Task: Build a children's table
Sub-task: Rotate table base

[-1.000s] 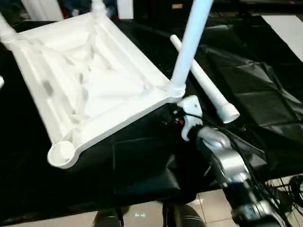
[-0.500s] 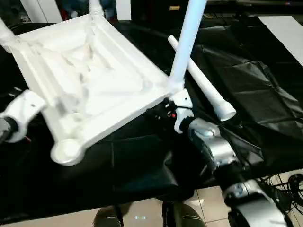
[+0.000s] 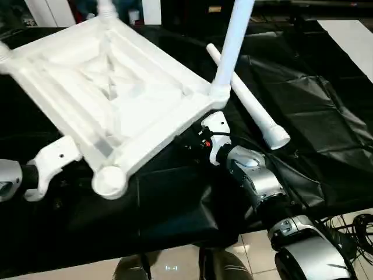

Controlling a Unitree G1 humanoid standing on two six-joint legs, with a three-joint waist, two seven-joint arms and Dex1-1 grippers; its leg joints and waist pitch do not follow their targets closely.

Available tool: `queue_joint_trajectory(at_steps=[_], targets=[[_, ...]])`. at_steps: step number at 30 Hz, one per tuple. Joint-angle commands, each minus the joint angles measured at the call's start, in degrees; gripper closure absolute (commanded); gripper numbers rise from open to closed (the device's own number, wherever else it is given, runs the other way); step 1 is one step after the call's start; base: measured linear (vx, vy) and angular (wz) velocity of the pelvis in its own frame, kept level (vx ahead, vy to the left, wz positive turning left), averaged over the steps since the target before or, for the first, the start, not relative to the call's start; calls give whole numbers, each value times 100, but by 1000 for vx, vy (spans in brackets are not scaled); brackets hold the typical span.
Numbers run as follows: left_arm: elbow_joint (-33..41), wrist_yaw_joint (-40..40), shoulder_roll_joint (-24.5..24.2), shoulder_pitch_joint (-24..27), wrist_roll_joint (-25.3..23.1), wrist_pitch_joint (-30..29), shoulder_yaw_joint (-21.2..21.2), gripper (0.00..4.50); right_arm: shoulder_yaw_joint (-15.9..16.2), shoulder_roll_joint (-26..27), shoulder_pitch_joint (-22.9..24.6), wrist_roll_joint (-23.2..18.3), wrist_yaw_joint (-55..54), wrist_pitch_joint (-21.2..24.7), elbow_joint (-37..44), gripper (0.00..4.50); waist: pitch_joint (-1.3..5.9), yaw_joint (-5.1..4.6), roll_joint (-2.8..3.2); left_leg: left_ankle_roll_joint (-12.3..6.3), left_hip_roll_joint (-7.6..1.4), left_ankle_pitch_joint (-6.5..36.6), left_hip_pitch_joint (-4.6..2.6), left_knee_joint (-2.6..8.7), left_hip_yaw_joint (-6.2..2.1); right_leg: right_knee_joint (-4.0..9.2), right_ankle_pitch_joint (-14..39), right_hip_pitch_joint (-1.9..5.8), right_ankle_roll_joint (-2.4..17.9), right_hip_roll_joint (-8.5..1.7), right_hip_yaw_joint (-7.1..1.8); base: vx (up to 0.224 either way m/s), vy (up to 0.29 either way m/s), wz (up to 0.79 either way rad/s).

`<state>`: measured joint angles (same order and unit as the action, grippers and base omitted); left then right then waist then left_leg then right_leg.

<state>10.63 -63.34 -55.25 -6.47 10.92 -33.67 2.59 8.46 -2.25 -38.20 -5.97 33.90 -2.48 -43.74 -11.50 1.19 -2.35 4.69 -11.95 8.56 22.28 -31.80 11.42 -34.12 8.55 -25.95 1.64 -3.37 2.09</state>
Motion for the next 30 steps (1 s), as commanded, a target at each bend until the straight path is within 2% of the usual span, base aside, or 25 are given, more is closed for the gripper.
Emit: queue_joint_trajectory(at_steps=[1, 3, 6, 10, 12, 14, 15, 16, 18, 19, 20, 21, 22, 24, 25, 26, 27, 28, 30], targets=[[484, -170, 166, 51, 395, -31, -117, 309, 209, 48, 91, -13, 307, -71, 349, 60, 445, -4, 125, -158, -101, 956, -159, 333, -24, 253, 852, 348, 1341, -336, -280, 0, 0, 0], [514, -157, 200, 68, 400, -46, -139, 309, 228, 14, 153, -30, 423, -76, 441, 60, 458, -18, 113, -236, -96, 824, -145, 318, -20, 233, 639, 367, 1368, -329, -279, 0, 0, 0], [546, -81, 432, -1, 402, 14, -307, 309, 284, -85, 364, -81, 731, -116, 667, 60, 451, -42, 124, -313, -97, 857, -141, 315, -21, 249, 667, 369, 1379, -329, -275, 0, 0, 0], [567, 87, 791, -191, 344, -68, -684, 309, 329, -161, 508, -40, 844, -206, 882, 60, 441, -45, 117, -258, -98, 1003, -149, 314, -26, 283, 1010, 364, 1357, -333, -279, 0, 0, 0], [533, 138, 876, -246, 308, -56, -756, 309, 316, -187, 532, -44, 818, -166, 995, 60, 441, -51, 117, -252, -99, 1019, -152, 314, -30, 288, 1050, 361, 1318, -328, -276, 0, 0, 0], [387, 387, 1147, -406, 177, 20, -895, 309, 246, -303, 610, -74, 714, 59, 1407, 60, 437, -54, 120, -251, -92, 992, -144, 310, -30, 291, 1030, 366, 1290, -318, -280, 0, 0, 0], [369, 416, 1177, -423, 160, 31, -907, 309, 238, -316, 619, -79, 702, 87, 1452, 60, 448, -56, 102, -263, -91, 956, -147, 299, -25, 285, 953, 372, 1279, -314, -284, 0, 0, 0], [186, 696, 1415, -586, -7, 155, -987, 309, 146, -471, 689, 74, 391, 449, 1937, 60, 445, -45, 106, -254, -81, 919, -139, 301, -32, 289, 973, 378, 1244, -305, -278, 0, 0, 0], [48, 915, 1606, -718, -126, 231, -1027, 309, 98, -631, 727, 407, -17, 773, 2347, 60, 468, -36, 103, -206, -77, 840, -151, 289, -36, 275, 934, 377, 1182, -299, -275, 0, 0, 0], [-21, 1061, 1760, -810, -198, 321, -1057, 309, 115, -815, 729, 841, -324, 1135, 2712, 60, 447, -30, 84, -145, -57, 805, -137, 296, -38, 292, 995, 373, 1098, -268, -267, 0, 0, 0], [-42, 1161, 1888, -878, -212, 331, -1081, 309, 115, -1001, 691, 1048, -367, 1429, 2960, 60, 457, -20, 107, -105, -51, 786, -147, 289, -40, 284, 973, 373, 1075, -266, -270, 0, 0, 0], [-21, 1172, 1933, -898, -205, 333, -1107, 309, 87, -1090, 656, 1008, -275, 1543, 3044, 60, 469, -19, 87, -92, -50, 799, -153, 287, -40, 281, 934, 388, 1057, -277, -272, 0, 0, 0], [20, 1178, 2002, -927, -185, 329, -1150, 309, 33, -1237, 592, 898, -89, 1724, 3169, 60, 466, -8, 108, -100, -49, 839, -160, 287, -39, 285, 938, 383, 1052, -273, -271, 0, 0, 0], [69, 1186, 2087, -951, -153, 341, -1191, 309, -49, -1380, 467, 802, 21, 2017, 3207, 60, 467, 5, 99, -184, -42, 929, -147, 273, -31, 289, 915, 386, 1081, -272, -270, 0, 0, 0], [115, 1211, 2215, -994, -131, 418, -1282, 309, -225, -1538, 208, 567, 83, 2514, 3094, 60, 462, 12, 113, -213, -41, 929, -147, 271, -32, 290, 912, 385, 1110, -276, -272, 0, 0, 0], [165, 1249, 2339, -1033, -123, 466, -1364, 309, -415, -1623, -38, 495, -80, 2801, 2918, 60, 464, 8, 101, -230, -40, 926, -150, 272, -35, 290, 897, 395, 1137, -268, -269, 0, 0, 0], [168, 1252, 2347, -1036, -123, 468, -1369, 308, -427, -1627, -53, 495, -96, 2815, 2905, 45, 478, 13, 113, -234, -50, 858, -161, 258, -33, 273, 785, 384, 1232, -265, -268, 0, 0, 0], [206, 1292, 2500, -1092, -102, 469, -1452, 308, -582, -1727, -314, 561, -356, 3033, 2707, 29, 480, 26, 108, -242, -44, 785, -154, 240, -20, 261, 675, 388, 1285, -264, -273, 0, 0, 0], [203, 1329, 2597, -1137, -111, 504, -1501, 308, -637, -1815, -486, 603, -466, 3208, 2542, 29, 484, 64, 118, -249, -47, 706, -159, 230, -16, 246, 559, 393, 1312, -271, -275, 0, 0, 0]])
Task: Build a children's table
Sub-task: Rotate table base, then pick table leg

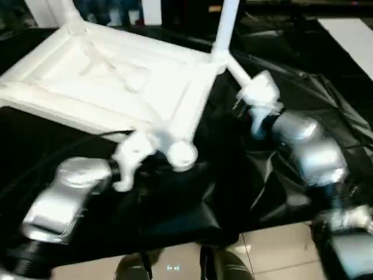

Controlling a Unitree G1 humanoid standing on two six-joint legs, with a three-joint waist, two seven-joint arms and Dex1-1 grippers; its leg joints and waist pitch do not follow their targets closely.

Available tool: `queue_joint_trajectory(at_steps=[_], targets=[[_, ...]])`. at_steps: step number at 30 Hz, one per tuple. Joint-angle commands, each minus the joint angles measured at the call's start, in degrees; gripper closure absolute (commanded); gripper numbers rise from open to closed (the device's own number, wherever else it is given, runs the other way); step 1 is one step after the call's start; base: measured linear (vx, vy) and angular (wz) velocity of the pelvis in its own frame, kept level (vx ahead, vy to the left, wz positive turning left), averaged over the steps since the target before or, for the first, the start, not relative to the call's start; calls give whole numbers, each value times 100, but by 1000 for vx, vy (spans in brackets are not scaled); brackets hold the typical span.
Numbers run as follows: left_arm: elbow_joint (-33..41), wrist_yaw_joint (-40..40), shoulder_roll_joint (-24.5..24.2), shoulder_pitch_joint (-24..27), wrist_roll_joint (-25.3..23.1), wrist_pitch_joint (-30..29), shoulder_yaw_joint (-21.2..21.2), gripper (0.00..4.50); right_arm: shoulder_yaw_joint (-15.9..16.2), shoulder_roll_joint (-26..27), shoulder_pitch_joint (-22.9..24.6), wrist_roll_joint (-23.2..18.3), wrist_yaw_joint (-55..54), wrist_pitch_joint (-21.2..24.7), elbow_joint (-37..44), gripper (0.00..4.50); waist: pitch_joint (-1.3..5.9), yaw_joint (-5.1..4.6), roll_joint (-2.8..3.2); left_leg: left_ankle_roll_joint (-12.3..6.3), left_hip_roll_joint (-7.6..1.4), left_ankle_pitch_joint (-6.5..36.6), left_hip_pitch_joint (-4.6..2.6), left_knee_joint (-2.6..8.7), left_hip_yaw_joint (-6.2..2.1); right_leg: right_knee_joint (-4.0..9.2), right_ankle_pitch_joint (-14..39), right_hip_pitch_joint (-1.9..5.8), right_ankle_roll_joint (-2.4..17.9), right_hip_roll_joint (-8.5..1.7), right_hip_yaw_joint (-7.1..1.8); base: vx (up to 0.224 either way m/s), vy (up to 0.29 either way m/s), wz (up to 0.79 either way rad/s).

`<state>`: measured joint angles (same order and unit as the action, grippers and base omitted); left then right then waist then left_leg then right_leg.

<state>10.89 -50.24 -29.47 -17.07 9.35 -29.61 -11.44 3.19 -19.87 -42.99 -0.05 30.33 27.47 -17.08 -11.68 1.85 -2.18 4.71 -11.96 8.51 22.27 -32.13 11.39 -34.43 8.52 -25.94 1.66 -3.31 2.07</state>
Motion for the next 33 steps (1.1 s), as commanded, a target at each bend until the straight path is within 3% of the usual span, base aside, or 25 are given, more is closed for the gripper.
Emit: queue_joint_trajectory(at_steps=[1, 4, 9, 12, 16, 23, 27, 33], targets=[[170, 62, 90, -106, 29, 141, -130, 308, -160, -106, -119, 35, -204, 401, -206, 23, 504, -2, 86, -267, -36, 682, -155, 257, -6, 274, 501, 398, 1323, -260, -268, 0, 0, 0], [223, 49, 121, -175, 60, 123, -145, 308, -163, -277, -457, 216, -319, 501, -709, 11, 511, 11, 96, -252, -35, 664, -153, 248, -8, 270, 484, 403, 1374, -275, -258, 0, 0, 0], [526, -183, -75, -205, 205, -13, -97, 308, 147, -565, -887, 565, -112, 860, -1564, 11, 497, 4, 82, -262, -38, 654, -130, 235, -9, 260, 437, 422, 1432, -271, -253, 0, 0, 0], [715, -210, -128, -260, 245, -121, -45, 308, 216, -682, -1306, 645, -272, 784, -2788, 11, 486, -29, 61, -225, -36, 804, -135, 225, -5, 280, 755, 413, 1487, -296, -251, 0, 0, 0], [743, -195, -135, -261, 264, -123, -60, 308, 135, -681, -1467, 567, -271, 660, -3287, 11, 473, -13, 58, -195, -38, 861, -121, 212, 3, 283, 870, 413, 1420, -290, -255, 0, 0, 0], [759, -83, -37, -314, 393, -322, -44, 308, 23, -629, -1791, 390, 551, 1254, -4077, 11, 452, -4, 90, -300, -66, 929, -118, 212, -1, 277, 944, 402, 1520, -293, -240, 0, 0, 0], [821, -20, 77, -393, 604, -564, 63, 308, 119, -713, -2050, 429, 777, 1222, -4741, 11, 449, 9, 82, -247, -71, 994, -120, 201, 1, 289, 1090, 386, 1587, -309, -241, 0, 0, 0], [922, -182, -24, -379, 641, -581, -27, 308, 381, -797, -2144, 694, 1180, 1010, -5189, 73, 439, 15, 82, -246, -79, 1055, -110, 206, -13, 301, 1247, 380, 1515, -315, -230, 0, 0, 0]])
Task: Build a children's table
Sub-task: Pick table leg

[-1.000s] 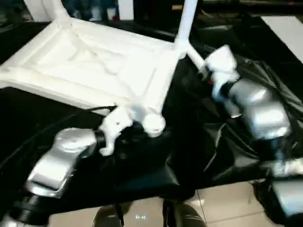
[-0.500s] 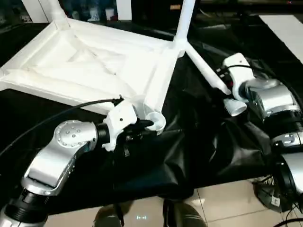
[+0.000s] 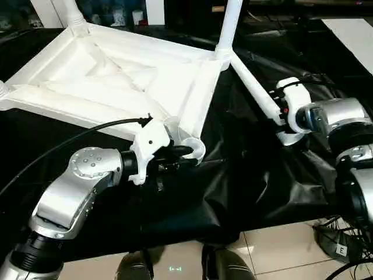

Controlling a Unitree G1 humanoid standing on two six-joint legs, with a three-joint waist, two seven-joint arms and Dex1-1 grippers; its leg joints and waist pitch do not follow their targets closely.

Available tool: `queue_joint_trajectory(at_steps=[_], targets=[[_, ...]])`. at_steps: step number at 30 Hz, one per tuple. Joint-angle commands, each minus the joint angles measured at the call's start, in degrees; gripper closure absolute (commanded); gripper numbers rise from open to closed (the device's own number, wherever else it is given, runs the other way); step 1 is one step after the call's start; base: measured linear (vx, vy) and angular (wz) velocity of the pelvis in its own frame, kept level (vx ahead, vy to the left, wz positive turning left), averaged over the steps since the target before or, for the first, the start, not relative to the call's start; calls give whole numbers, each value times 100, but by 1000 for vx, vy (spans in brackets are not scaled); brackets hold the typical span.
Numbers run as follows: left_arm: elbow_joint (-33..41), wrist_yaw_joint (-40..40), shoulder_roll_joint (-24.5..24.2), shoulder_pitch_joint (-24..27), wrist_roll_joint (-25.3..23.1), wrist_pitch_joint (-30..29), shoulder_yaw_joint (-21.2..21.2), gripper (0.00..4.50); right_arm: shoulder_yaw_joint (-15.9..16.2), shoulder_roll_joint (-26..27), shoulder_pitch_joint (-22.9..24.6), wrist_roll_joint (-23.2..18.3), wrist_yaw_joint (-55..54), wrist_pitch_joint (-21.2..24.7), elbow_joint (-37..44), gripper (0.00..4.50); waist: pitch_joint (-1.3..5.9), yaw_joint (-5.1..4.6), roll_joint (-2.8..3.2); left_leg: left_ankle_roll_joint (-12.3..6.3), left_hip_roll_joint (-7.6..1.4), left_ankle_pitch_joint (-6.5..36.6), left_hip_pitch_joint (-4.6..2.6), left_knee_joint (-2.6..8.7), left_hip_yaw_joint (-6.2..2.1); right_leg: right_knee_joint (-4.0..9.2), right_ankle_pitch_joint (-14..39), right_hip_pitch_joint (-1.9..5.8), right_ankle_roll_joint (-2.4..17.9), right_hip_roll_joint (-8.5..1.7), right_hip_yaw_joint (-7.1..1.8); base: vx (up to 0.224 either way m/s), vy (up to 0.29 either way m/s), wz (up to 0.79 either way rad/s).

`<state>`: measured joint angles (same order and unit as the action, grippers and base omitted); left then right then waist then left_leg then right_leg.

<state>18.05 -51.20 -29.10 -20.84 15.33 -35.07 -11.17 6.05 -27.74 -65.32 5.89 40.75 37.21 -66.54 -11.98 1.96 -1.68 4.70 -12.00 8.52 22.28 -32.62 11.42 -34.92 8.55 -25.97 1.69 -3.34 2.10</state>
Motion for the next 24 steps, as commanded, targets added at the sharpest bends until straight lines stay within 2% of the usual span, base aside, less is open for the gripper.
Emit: queue_joint_trajectory(at_steps=[1, 5, 10, 11, 14, 16, 24], targets=[[218, -95, -72, 5, 39, -30, -65, 308, 119, -16, 89, 122, 168, 26, -267, 83, 468, 3, 25, -252, -72, 1044, -102, 254, -16, 350, 1249, 388, 1507, -311, -233, 0, 0, 0], [286, -91, -119, 36, 67, -78, -120, 308, 196, -58, 92, 255, 264, -39, -451, 118, 463, -2, 14, -263, -79, 1066, -108, 254, -12, 358, 1329, 377, 1510, -316, -236, 0, 0, 0], [323, -80, -180, 43, 98, -140, -101, 308, 97, -65, 48, 207, 132, -134, -648, 146, 455, -5, 12, -238, -78, 1128, -109, 260, -18, 367, 1494, 366, 1468, -315, -230, 0, 0, 0], [321, -85, -219, 38, 77, -136, -102, 308, 88, -69, 36, 214, 147, -177, -703, 174, 456, -6, 9, -236, -79, 1131, -108, 260, -18, 368, 1499, 367, 1459, -316, -230, 0, 0, 0], [299, -108, -235, 34, 85, -123, -84, 308, 34, -74, 23, 196, 147, -202, -732, 184, 467, -3, 21, -240, -77, 1093, -109, 257, -18, 359, 1434, 370, 1464, -313, -231, 0, 0, 0], [281, -106, -231, 29, 79, -104, -81, 308, 15, -81, 18, 194, 141, -226, -746, 209, 469, -2, 22, -249, -78, 1100, -110, 255, -14, 359, 1399, 367, 1491, -310, -229, 0, 0, 0], [95, 144, -46, -50, 94, -26, 30, 308, -731, -291, 100, -402, -266, -251, -821, 255, 485, 3, 1, -252, -69, 1138, -108, 248, -7, 367, 1439, 373, 1464, -299, -227, 0, 0, 0]])
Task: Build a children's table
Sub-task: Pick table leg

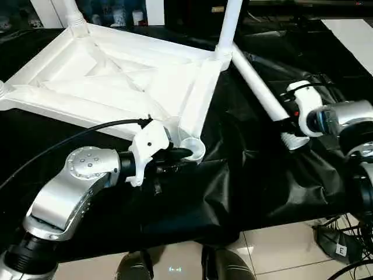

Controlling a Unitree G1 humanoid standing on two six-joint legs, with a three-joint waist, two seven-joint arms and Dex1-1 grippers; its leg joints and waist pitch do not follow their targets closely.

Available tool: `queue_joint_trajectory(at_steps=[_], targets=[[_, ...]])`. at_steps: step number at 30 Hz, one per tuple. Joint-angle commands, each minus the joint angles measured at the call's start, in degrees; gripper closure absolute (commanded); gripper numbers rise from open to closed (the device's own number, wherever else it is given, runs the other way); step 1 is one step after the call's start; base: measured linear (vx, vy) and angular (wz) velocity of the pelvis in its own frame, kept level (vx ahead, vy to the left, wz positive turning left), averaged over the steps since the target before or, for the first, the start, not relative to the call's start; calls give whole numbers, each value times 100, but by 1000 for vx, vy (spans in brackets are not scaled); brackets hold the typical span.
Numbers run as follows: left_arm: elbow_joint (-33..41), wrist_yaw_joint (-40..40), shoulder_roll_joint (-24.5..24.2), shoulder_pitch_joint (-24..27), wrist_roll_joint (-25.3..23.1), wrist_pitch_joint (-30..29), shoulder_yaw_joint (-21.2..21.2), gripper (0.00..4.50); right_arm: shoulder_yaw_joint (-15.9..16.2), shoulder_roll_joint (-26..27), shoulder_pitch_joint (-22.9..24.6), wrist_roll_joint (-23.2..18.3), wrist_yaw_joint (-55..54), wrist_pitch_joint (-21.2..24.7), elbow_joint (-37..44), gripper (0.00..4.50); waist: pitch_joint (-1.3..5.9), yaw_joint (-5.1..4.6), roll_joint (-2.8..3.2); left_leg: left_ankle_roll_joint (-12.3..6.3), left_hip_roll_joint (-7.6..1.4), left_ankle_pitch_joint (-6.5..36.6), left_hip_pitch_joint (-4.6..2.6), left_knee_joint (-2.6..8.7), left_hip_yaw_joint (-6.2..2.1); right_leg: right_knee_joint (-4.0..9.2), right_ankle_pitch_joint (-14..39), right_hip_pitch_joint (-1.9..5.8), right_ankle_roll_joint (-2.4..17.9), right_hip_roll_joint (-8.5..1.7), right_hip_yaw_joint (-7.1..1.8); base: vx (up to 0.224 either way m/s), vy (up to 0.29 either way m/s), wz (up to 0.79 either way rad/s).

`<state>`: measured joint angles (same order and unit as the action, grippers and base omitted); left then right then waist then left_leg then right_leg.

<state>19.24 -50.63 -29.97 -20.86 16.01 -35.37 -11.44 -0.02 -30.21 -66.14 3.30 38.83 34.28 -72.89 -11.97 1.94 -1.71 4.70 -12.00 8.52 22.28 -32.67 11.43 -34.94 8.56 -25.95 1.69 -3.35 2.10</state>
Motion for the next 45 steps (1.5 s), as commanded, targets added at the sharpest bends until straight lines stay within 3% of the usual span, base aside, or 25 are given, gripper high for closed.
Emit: queue_joint_trajectory(at_steps=[1, 4, 5, 8, 10, 11, 13, 15, 18, 19, 20, 23, 25, 27, 28, 29, 33, 34, 35, 37, 38, 40, 41, 43, 45], targets=[[-45, 140, 78, -58, 43, -24, 87, 308, -173, -58, 192, -189, -78, 32, -191, 256, 491, 5, 9, -256, -66, 1129, -108, 249, -4, 366, 1408, 376, 1463, -297, -229, 0, 0, 0], [-233, 474, 280, -172, 27, -147, 231, 308, -356, -138, 310, -318, -88, -64, -178, 257, 504, 7, 8, -317, -54, 1054, -97, 236, 2, 364, 1283, 382, 1496, -282, -222, 0, 0, 0], [-269, 520, 315, -189, 30, -167, 256, 308, -375, -149, 351, -315, -81, -94, -164, 257, 512, 16, 38, -319, -53, 1042, -100, 232, -3, 356, 1257, 385, 1507, -286, -223, 0, 0, 0], [-363, 611, 418, -235, 48, -140, 309, 308, -524, -173, 427, -400, -158, -121, -135, 257, 520, 18, 18, -356, -49, 1032, -88, 229, -7, 364, 1248, 398, 1534, -287, -214, 0, 0, 0], [-512, 914, 684, -324, 22, 17, 421, 308, -851, -214, 497, -647, -456, -464, -20, 257, 531, 13, -13, -375, -55, 1055, -94, 222, 6, 384, 1287, 393, 1520, -299, -223, 0, 0, 0], [-720, 1494, 1003, -430, -271, 468, 501, 308, -1276, -250, 614, -979, -731, -991, 223, 257, 544, 18, -7, -369, -50, 1031, -99, 215, -2, 373, 1264, 398, 1521, -299, -221, 0, 0, 0], [-872, 2037, 1206, -495, -625, 866, 535, 308, -1545, -253, 728, -1203, -807, -1351, 454, 257, 590, 36, -28, -482, -50, 977, -102, 194, -1, 362, 1111, 404, 1471, -289, -209, 0, 0, 0], [-828, 2367, 1404, -549, -576, 386, 656, 308, -1908, -181, 1010, -1548, -591, -1625, 1031, 257, 601, 34, -56, -619, -45, 806, -62, 183, -2, 327, 867, 434, 1461, -288, -208, 0, 0, 0], [-813, 2362, 1614, -600, -217, 112, 852, 308, -2310, -49, 1538, -2010, -118, -1509, 2075, 257, 605, 53, -75, -820, -21, 598, -37, 175, 11, 314, 553, 461, 1457, -271, -218, 0, 0, 0], [-814, 2320, 1696, -617, -46, 84, 942, 308, -2485, 38, 2013, -2242, 153, -1306, 2939, 257, 620, 45, -59, -904, -16, 460, -17, 174, -7, 300, 416, 472, 1521, -264, -200, 0, 0, 0], [-794, 2238, 1703, -620, 55, 30, 959, 308, -2584, 101, 2313, -2442, 380, -1098, 3500, 257, 652, 88, -10, -974, -36, 390, -60, 157, -12, 275, 222, 458, 1523, -265, -212, 0, 0, 0], [-710, 1970, 1804, -673, 481, -137, 1044, 291, -2819, 251, 3053, -3254, 1063, -581, 4836, 258, 648, 95, -6, -1128, -37, 372, -49, 168, -14, 298, 138, 475, 1607, -259, -195, 0, 0, 0], [-626, 1737, 1875, -745, 883, -303, 1066, 275, -2709, 267, 3491, -3725, 1326, -471, 5534, 259, 620, 126, 52, -1026, -59, 599, -67, 198, -29, 359, 644, 451, 1583, -282, -185, 0, 0, 0], [-487, 1549, 1910, -848, 1334, -641, 1087, 271, -2484, 227, 3840, -4140, 1549, -272, 6144, 259, 606, 122, 21, -873, -47, 810, -77, 203, -21, 413, 1094, 434, 1496, -280, -175, 0, 0, 0], [-418, 1480, 1923, -911, 1523, -807, 1096, 261, -2402, 224, 3952, -4354, 1666, -125, 6403, 259, 609, 150, 49, -824, -48, 866, -107, 203, -15, 424, 1218, 427, 1454, -288, -188, 0, 0, 0], [-349, 1431, 1956, -976, 1664, -992, 1127, 244, -2375, 250, 4073, -4543, 1741, 30, 6692, 259, 594, 136, 39, -764, -54, 931, -68, 223, -41, 431, 1425, 431, 1396, -292, -171, 0, 0, 0], [-459, 1662, 2213, -1357, 1994, -1335, 1355, 218, -2189, 404, 4204, -4909, 1840, 437, 7331, 259, 585, 136, 26, -545, -9, 1012, -83, 211, -38, 516, 2065, 405, 1035, -288, -175, 0, 0, 0], [-501, 1722, 2296, -1475, 2159, -1478, 1432, 218, -2069, 485, 4195, -4903, 1814, 480, 7467, 259, 591, 137, 20, -543, -11, 974, -68, 217, -52, 515, 2083, 414, 1004, -292, -166, 0, 0, 0], [-528, 1784, 2361, -1560, 2255, -1551, 1484, 202, -1984, 594, 4187, -4897, 1780, 572, 7614, 259, 602, 133, -36, -515, 5, 893, -50, 206, -49, 506, 2118, 420, 932, -292, -166, 0, 0, 0], [-547, 1829, 2407, -1609, 2328, -1611, 1522, 188, -1920, 680, 4177, -4895, 1727, 635, 7720, 259, 612, 132, -17, -509, 12, 804, -38, 207, -57, 514, 2153, 414, 849, -293, -165, 0, 0, 0], [-568, 1912, 2444, -1661, 2420, -1696, 1556, 181, -1822, 750, 4184, -4929, 1636, 679, 7849, 259, 619, 121, -69, -508, 8, 777, -40, 205, -50, 511, 2138, 413, 828, -291, -167, 0, 0, 0], [-614, 2068, 2501, -1710, 2483, -1811, 1586, 171, -1643, 848, 4164, -5063, 1502, 772, 8019, 259, 633, 132, -41, -515, 4, 653, -41, 198, -49, 480, 1945, 406, 819, -279, -176, 0, 0, 0], [-615, 2128, 2511, -1721, 2508, -1871, 1595, 159, -1568, 864, 4165, -5165, 1454, 824, 8093, 259, 643, 126, -74, -541, -3, 598, -41, 200, -49, 462, 1797, 407, 837, -276, -176, 0, 0, 0], [-604, 2240, 2596, -1723, 2656, -1999, 1693, 143, -1445, 864, 4185, -5298, 1432, 940, 8209, 259, 662, 133, -38, -603, -12, 483, -42, 184, -51, 423, 1476, 411, 923, -278, -182, 0, 0, 0], [-605, 2349, 2700, -1751, 2750, -2098, 1816, 134, -1377, 861, 4206, -5347, 1433, 1042, 8292, 259, 673, 137, -43, -637, -15, 352, -19, 168, -47, 378, 1163, 428, 1039, -279, -187, 0, 0, 0]])
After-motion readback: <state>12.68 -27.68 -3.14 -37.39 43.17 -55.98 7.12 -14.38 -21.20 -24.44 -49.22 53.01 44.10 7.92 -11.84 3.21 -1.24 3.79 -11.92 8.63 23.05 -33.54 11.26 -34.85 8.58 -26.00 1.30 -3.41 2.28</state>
